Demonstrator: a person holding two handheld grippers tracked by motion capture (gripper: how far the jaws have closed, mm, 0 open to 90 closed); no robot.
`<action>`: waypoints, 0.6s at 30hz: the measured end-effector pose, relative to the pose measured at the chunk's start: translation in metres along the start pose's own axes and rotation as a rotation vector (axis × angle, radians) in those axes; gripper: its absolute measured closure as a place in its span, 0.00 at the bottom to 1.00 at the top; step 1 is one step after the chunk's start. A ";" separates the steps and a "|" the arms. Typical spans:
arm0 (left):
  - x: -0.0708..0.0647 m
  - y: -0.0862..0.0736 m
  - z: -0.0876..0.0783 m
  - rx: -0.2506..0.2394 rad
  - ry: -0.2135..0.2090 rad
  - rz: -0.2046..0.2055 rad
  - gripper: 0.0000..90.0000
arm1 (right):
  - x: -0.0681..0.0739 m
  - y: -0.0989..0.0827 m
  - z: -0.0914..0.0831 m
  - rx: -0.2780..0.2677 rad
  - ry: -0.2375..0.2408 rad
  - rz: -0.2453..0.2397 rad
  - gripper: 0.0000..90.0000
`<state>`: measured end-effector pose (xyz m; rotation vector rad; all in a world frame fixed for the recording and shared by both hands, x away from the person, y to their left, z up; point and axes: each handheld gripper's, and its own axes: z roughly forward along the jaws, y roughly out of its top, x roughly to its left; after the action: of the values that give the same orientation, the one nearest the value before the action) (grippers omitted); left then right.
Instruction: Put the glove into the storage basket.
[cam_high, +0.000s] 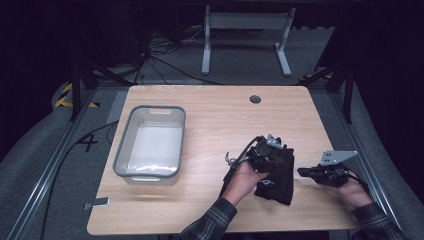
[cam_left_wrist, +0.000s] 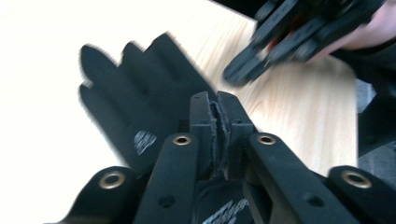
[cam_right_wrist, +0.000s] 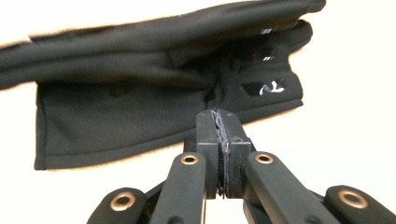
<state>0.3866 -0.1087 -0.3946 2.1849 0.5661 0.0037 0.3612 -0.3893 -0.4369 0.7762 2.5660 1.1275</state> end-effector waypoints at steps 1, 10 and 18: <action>0.001 -0.004 -0.001 0.006 0.007 -0.006 0.98 | 0.000 0.003 -0.003 -0.010 0.002 0.005 1.00; 0.010 -0.041 -0.007 0.057 0.048 -0.045 0.99 | 0.009 0.041 -0.003 -0.091 0.056 -0.020 1.00; 0.010 -0.046 -0.002 0.072 0.053 -0.044 0.99 | 0.020 0.061 0.016 -0.094 0.107 -0.051 1.00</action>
<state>0.3773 -0.0783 -0.4294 2.2474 0.6533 0.0175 0.3744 -0.3340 -0.4025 0.6415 2.5808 1.2956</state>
